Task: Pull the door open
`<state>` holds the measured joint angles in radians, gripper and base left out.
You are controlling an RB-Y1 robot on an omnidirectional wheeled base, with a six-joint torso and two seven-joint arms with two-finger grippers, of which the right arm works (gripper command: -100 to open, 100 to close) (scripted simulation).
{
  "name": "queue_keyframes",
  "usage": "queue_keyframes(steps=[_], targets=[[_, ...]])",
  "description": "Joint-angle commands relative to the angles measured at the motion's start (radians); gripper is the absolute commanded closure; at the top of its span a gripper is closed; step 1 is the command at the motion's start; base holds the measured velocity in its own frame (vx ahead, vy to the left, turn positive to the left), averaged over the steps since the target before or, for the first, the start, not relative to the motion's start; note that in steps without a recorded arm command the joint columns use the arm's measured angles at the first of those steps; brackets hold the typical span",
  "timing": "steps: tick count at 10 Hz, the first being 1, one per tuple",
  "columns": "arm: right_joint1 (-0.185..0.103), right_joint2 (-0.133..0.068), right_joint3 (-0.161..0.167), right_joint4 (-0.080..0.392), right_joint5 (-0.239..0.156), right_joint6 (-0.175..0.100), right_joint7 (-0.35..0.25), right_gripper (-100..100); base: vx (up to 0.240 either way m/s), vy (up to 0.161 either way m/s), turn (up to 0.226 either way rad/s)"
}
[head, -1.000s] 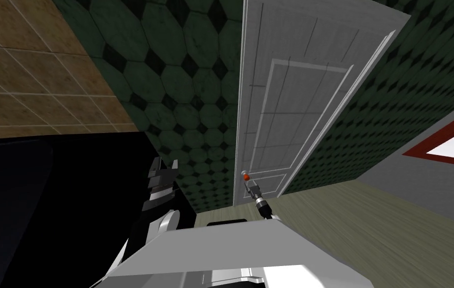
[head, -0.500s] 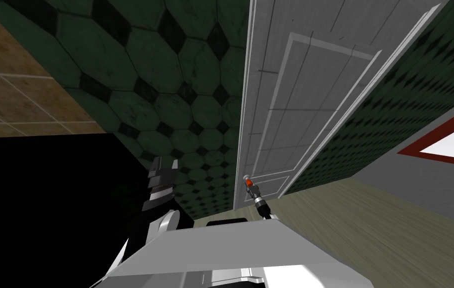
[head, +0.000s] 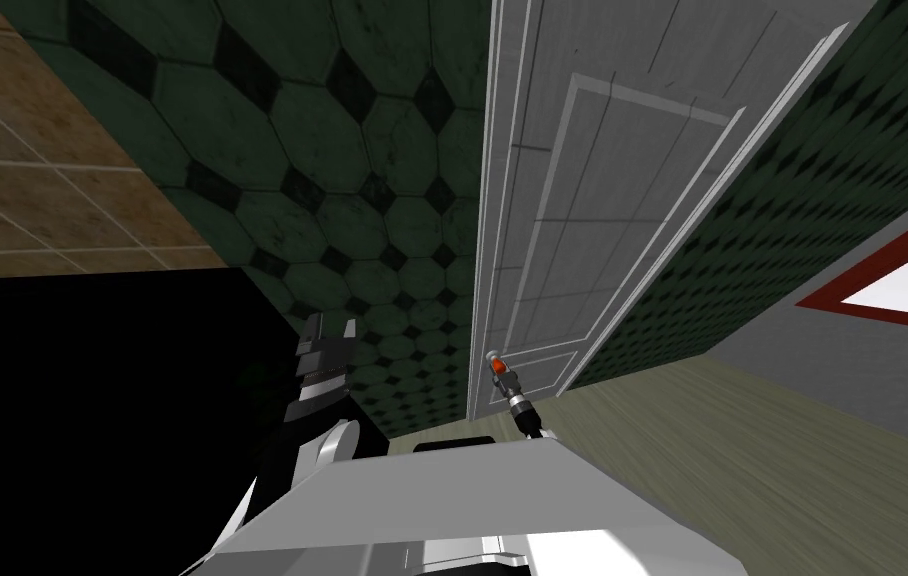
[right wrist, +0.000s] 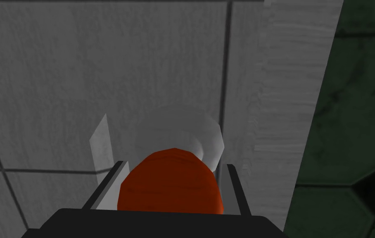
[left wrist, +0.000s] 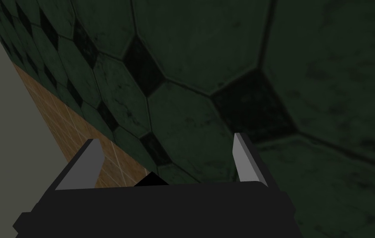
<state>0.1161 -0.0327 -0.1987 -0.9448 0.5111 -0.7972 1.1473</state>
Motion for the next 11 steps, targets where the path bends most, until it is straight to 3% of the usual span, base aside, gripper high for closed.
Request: queue_keyframes(steps=[1,11], targets=[[-0.002,-0.004,0.004,0.003,-0.011,0.000,-0.040,100,-0.012,-0.005,0.047],[-0.012,-0.028,0.030,0.022,-0.080,-0.001,-0.267,100,-0.026,-0.013,0.046]])
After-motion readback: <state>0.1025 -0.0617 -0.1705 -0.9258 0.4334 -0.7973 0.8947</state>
